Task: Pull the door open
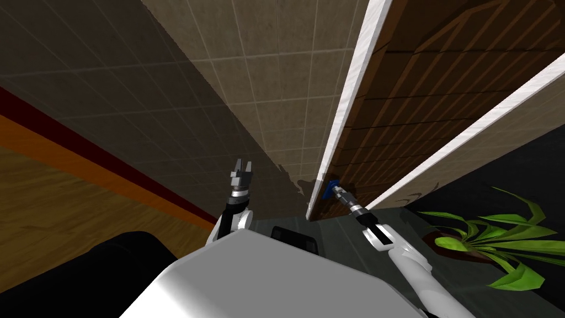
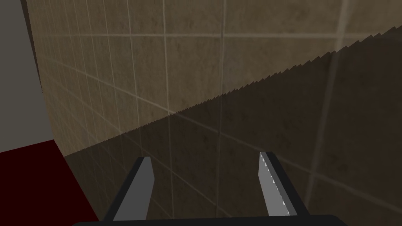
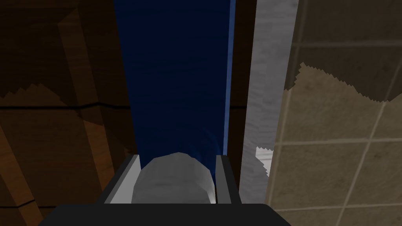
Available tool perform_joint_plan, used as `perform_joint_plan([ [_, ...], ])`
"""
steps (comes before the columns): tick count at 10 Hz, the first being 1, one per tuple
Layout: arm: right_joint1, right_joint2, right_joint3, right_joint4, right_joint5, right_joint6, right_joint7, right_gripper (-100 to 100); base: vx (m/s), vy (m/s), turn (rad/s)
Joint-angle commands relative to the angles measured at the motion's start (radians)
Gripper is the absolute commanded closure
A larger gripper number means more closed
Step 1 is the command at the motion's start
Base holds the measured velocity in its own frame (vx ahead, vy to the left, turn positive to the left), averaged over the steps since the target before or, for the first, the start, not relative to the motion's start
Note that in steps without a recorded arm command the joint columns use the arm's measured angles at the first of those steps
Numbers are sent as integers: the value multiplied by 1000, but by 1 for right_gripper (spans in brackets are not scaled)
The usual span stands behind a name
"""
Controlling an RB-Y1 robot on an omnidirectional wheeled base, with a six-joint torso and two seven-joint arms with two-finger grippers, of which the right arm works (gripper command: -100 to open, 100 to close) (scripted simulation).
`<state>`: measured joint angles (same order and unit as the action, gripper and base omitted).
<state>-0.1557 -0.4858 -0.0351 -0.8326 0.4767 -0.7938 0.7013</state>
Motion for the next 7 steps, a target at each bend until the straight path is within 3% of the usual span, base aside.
perform_joint_plan([
  [1, -2, -1, -3, -2, -2, -1, 0, 100, 0, 0, 0],
  [7, -9, 10, 3, 2, -77, 20, -122, 100, -44, -70, 100],
])
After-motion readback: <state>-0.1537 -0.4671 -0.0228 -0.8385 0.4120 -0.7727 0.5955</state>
